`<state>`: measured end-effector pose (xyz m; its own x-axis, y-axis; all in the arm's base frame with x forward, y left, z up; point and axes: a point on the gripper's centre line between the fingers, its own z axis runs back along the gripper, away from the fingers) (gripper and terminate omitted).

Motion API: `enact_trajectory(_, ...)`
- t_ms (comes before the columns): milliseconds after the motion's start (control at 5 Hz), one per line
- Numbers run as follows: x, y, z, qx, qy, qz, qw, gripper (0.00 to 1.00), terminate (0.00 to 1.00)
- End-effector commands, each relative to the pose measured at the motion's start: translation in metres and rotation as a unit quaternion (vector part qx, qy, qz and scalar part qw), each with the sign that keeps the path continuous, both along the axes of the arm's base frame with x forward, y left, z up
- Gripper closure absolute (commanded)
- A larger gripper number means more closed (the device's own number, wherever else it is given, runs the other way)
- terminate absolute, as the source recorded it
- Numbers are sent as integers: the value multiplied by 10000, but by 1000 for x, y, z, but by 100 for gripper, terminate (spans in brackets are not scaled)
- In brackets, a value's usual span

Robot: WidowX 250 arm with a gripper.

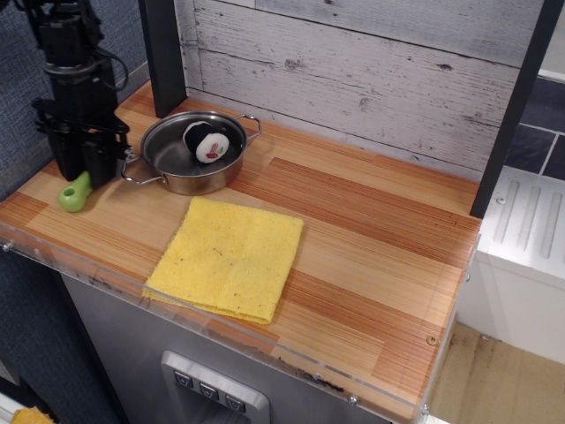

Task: Move the green utensil to the left of the yellow cloth and just below the silver pot.

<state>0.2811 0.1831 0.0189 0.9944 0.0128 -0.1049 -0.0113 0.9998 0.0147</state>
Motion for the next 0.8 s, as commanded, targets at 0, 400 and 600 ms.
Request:
enact_trajectory(0,12,-74,79,126,-974,-243,9949,0,0)
enact_trajectory(400,31,-125,70,-239,-1093,102,9937,0,0)
enact_trajectory(600,37,-124,63,-442,-1275,88,9908,0,0)
